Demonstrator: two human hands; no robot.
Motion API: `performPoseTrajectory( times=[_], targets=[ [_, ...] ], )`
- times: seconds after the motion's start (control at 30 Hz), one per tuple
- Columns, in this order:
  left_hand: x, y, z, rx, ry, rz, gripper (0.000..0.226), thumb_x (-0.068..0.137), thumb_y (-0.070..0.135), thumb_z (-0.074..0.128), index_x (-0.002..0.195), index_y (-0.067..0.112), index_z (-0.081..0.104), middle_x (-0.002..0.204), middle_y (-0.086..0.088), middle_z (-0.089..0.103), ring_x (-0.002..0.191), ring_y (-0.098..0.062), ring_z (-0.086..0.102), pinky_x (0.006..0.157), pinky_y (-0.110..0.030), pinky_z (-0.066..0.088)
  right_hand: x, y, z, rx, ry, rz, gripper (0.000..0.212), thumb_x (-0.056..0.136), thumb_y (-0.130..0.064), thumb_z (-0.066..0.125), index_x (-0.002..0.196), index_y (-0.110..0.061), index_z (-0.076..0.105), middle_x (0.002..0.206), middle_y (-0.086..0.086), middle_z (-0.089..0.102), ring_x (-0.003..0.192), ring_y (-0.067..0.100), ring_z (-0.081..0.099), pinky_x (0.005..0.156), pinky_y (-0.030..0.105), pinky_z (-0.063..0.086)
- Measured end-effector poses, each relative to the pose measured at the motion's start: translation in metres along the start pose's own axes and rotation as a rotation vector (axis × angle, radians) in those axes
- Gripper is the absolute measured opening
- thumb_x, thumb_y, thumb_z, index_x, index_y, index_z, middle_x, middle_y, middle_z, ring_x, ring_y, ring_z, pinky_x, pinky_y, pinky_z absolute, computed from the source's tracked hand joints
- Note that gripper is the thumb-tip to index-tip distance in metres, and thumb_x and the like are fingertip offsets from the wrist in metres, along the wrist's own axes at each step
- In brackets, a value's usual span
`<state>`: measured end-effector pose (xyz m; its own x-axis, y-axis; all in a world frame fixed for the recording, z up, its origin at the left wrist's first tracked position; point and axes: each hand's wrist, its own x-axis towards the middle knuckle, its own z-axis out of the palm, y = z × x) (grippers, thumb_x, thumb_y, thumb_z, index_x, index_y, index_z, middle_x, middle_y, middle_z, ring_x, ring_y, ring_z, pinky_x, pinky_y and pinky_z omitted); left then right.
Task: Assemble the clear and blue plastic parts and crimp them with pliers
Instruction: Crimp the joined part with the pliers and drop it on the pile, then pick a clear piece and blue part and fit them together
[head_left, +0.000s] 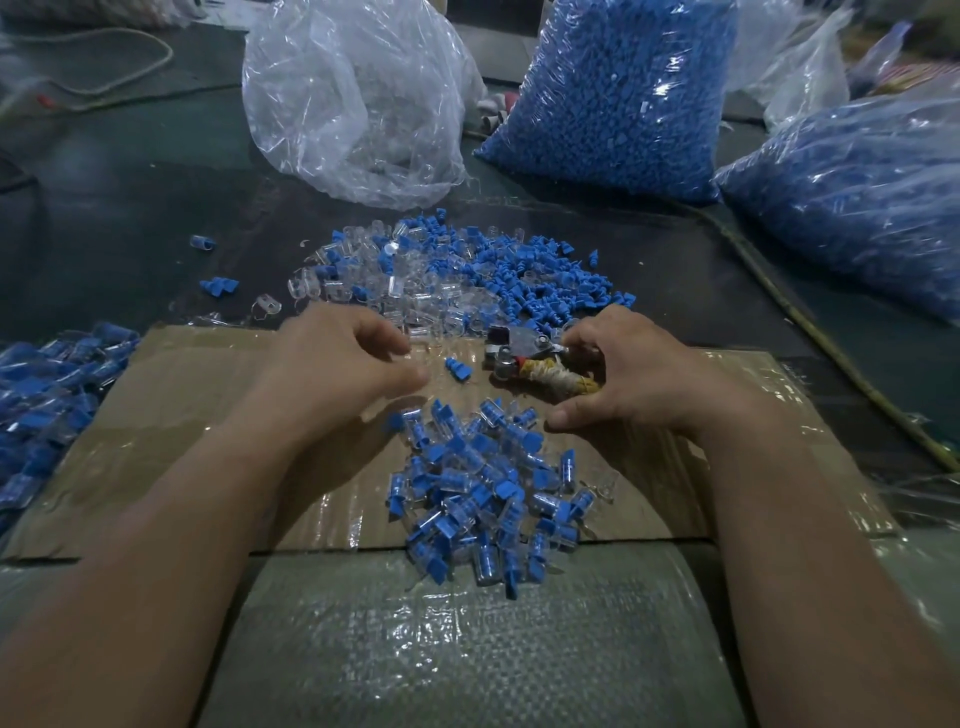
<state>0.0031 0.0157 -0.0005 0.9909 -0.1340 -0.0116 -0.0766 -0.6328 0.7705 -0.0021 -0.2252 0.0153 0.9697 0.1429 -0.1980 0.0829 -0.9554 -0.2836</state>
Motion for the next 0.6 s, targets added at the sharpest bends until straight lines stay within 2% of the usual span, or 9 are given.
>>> performPoseTrajectory(
  times=[0.1, 0.17, 0.2, 0.27, 0.33, 0.43, 0.5, 0.6],
  targets=[
    [0.000, 0.001, -0.001, 0.101, -0.020, 0.029, 0.013, 0.072, 0.024, 0.077, 0.075, 0.028, 0.065, 0.072, 0.013, 0.062, 0.068, 0.001, 0.055, 0.053, -0.011, 0.034, -0.002, -0.002, -0.002, 0.023, -0.027, 0.007, 0.103, 0.039, -0.079, 0.051, 0.127, -0.027, 0.046, 0.103, -0.008, 0.038, 0.101, 0.010, 0.034, 0.082, 0.030, 0.031],
    [0.001, 0.001, 0.000, 0.052, 0.045, 0.035, 0.009, 0.074, 0.019, 0.075, 0.079, 0.022, 0.068, 0.071, 0.012, 0.063, 0.066, 0.003, 0.056, 0.054, -0.008, 0.036, -0.003, -0.005, -0.002, 0.037, 0.036, -0.004, 0.099, 0.042, -0.081, 0.044, 0.124, -0.025, 0.050, 0.104, -0.008, 0.040, 0.101, 0.009, 0.036, 0.081, 0.029, 0.031],
    [0.002, 0.001, 0.001, 0.013, 0.089, 0.044, 0.009, 0.075, 0.018, 0.074, 0.081, 0.020, 0.068, 0.072, 0.010, 0.063, 0.064, 0.003, 0.057, 0.054, -0.007, 0.037, -0.003, -0.008, -0.002, 0.039, 0.115, -0.034, 0.088, 0.051, -0.077, 0.047, 0.121, -0.023, 0.054, 0.104, -0.009, 0.042, 0.100, 0.008, 0.037, 0.081, 0.027, 0.030],
    [0.000, 0.002, 0.002, -0.100, 0.159, 0.058, 0.011, 0.077, 0.016, 0.072, 0.085, 0.018, 0.066, 0.073, 0.006, 0.064, 0.057, 0.003, 0.059, 0.051, -0.006, 0.043, -0.002, -0.017, 0.000, 0.086, 0.329, -0.143, 0.056, 0.073, -0.058, 0.058, 0.115, -0.021, 0.060, 0.102, -0.010, 0.048, 0.098, 0.003, 0.039, 0.082, 0.021, 0.028],
    [-0.001, 0.005, 0.003, -0.230, 0.187, 0.044, 0.013, 0.078, 0.013, 0.071, 0.088, 0.018, 0.064, 0.076, 0.001, 0.065, 0.057, -0.003, 0.063, 0.052, -0.007, 0.047, -0.003, -0.029, 0.001, 0.158, 0.452, -0.269, 0.035, 0.082, -0.037, 0.064, 0.112, -0.019, 0.064, 0.105, -0.008, 0.058, 0.099, 0.000, 0.040, 0.084, 0.017, 0.026],
    [-0.002, 0.008, 0.004, -0.283, 0.217, 0.053, 0.020, 0.076, 0.008, 0.072, 0.087, 0.022, 0.063, 0.080, 0.000, 0.065, 0.065, -0.008, 0.065, 0.055, -0.009, 0.050, 0.000, -0.045, 0.008, 0.135, 0.404, -0.412, 0.028, 0.084, -0.020, 0.065, 0.112, -0.016, 0.066, 0.111, -0.002, 0.063, 0.101, 0.001, 0.040, 0.090, 0.020, 0.026],
    [-0.002, 0.009, 0.005, -0.276, 0.228, 0.055, 0.024, 0.074, 0.005, 0.072, 0.083, 0.025, 0.062, 0.081, 0.000, 0.065, 0.072, -0.010, 0.065, 0.057, -0.012, 0.052, 0.004, -0.050, 0.014, 0.090, 0.329, -0.459, 0.029, 0.086, -0.016, 0.063, 0.114, -0.016, 0.065, 0.113, 0.000, 0.064, 0.103, 0.004, 0.044, 0.094, 0.022, 0.027],
    [-0.002, 0.009, 0.007, -0.354, 0.215, 0.015, 0.021, 0.074, 0.001, 0.071, 0.084, 0.018, 0.066, 0.082, -0.005, 0.066, 0.075, -0.021, 0.067, 0.066, -0.030, 0.059, 0.010, -0.051, 0.019, 0.044, 0.234, -0.457, 0.028, 0.089, -0.014, 0.058, 0.116, -0.017, 0.064, 0.116, -0.001, 0.063, 0.110, 0.011, 0.048, 0.095, 0.021, 0.028]
  ],
)
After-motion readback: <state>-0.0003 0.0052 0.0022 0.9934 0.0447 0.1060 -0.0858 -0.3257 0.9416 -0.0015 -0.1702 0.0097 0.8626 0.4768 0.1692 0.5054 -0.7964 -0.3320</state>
